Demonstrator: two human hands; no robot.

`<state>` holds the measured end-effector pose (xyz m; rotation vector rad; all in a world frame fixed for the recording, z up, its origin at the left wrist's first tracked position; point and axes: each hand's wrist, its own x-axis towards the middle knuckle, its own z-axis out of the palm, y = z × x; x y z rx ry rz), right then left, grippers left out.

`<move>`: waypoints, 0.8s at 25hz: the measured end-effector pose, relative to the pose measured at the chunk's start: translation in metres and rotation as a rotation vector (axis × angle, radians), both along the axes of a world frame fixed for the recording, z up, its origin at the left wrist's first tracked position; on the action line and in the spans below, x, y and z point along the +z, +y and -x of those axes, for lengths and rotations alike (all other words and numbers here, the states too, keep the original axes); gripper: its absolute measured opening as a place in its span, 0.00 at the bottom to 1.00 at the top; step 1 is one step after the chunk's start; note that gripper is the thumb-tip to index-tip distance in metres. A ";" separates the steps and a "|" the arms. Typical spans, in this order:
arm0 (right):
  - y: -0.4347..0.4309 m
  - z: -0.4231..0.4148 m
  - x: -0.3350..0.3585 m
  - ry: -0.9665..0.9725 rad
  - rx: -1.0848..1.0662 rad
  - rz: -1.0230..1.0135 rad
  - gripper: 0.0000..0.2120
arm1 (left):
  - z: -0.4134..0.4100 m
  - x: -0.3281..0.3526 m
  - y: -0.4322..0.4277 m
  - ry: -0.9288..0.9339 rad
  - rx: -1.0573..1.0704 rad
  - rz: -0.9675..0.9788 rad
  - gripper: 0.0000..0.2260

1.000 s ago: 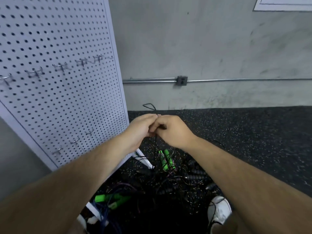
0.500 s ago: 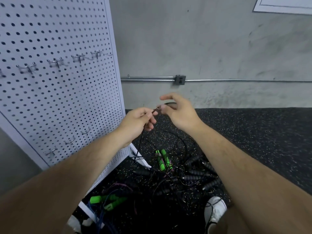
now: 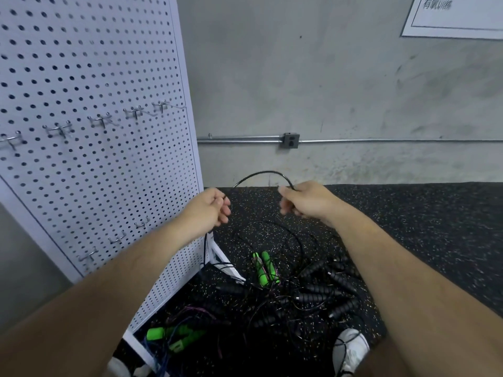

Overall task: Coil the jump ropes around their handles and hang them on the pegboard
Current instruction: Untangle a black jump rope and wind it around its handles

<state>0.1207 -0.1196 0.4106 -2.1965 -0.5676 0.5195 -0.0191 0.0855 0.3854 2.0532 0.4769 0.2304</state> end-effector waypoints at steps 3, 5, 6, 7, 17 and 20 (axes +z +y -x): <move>0.018 0.009 0.014 0.321 0.089 -0.521 0.10 | -0.002 -0.014 -0.028 0.060 -0.188 0.041 0.09; 0.029 0.012 0.020 0.424 0.054 -0.769 0.07 | -0.002 -0.019 -0.038 -0.017 -0.266 0.083 0.14; 0.032 0.013 0.021 0.431 0.015 -0.840 0.08 | -0.002 -0.020 -0.040 -0.059 -0.303 0.120 0.16; 0.034 0.012 0.021 0.407 -0.031 -0.870 0.09 | -0.002 -0.021 -0.040 -0.093 -0.322 0.228 0.18; 0.036 0.005 0.013 0.030 -0.328 -0.706 0.04 | 0.005 0.002 -0.031 0.087 -0.533 0.519 0.15; 0.041 0.009 0.007 0.011 -0.281 -0.690 0.07 | 0.000 0.013 -0.034 -0.058 -0.366 0.485 0.10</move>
